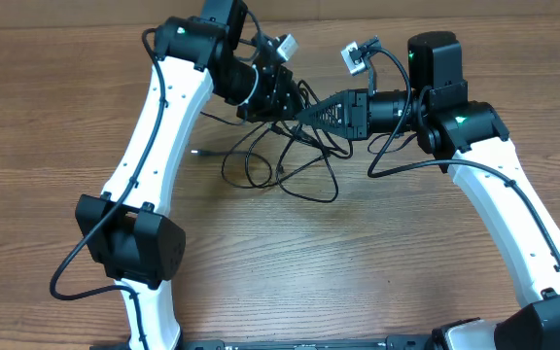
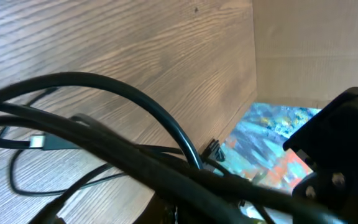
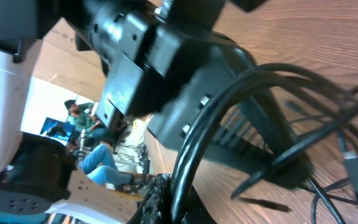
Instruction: Untangle cables
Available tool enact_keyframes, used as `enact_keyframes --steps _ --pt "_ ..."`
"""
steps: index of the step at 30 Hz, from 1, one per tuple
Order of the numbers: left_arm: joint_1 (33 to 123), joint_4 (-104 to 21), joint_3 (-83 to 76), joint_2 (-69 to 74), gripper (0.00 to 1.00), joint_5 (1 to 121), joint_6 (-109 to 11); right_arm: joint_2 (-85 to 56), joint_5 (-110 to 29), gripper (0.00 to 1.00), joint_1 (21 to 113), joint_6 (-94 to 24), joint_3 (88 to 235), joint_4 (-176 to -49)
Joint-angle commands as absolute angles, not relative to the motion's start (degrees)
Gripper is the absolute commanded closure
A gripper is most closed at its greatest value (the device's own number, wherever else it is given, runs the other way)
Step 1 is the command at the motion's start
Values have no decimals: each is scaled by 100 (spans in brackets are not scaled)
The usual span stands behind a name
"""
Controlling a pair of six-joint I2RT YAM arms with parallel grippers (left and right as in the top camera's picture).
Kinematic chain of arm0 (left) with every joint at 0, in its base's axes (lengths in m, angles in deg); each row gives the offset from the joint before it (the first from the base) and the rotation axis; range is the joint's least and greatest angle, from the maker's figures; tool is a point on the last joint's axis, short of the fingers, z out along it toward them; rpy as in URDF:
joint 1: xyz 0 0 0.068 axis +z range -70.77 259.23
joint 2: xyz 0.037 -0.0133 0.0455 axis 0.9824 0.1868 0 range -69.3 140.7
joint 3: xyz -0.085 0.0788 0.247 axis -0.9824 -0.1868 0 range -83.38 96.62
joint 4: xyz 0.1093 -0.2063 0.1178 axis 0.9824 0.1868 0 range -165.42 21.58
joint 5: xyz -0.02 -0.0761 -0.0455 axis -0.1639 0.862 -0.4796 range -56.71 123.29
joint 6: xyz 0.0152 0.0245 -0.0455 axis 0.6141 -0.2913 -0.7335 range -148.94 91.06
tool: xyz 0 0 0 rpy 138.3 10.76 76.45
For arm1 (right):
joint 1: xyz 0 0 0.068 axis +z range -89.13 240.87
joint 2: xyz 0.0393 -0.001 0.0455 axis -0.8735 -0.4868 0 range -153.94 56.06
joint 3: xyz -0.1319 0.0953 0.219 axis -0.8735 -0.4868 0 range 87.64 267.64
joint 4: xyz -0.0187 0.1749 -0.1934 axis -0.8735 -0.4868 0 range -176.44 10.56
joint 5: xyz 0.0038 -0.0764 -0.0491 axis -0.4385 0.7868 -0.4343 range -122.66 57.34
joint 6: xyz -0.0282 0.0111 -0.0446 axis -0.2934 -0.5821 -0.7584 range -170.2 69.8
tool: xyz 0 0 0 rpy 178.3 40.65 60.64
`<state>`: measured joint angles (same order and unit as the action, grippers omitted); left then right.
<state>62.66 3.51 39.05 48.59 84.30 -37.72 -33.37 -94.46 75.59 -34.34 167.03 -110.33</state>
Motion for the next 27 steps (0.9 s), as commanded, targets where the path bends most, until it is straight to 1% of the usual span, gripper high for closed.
enact_keyframes --steps 1,11,24,27 --pt "6506 406 4051 4653 96 8646 -3662 -3214 -9263 96 7559 -3565 16872 -10994" --pt "6613 218 4051 4653 95 9490 -3658 -3299 -9263 96 7570 -3568 16872 -11000" --pt "6611 146 4051 4653 95 9518 -3686 -3376 -9009 96 7627 -3568 16869 -11046" --pt "6611 80 4051 4653 95 9708 -3686 -3376 -8908 96 7675 -3572 16869 -11046"
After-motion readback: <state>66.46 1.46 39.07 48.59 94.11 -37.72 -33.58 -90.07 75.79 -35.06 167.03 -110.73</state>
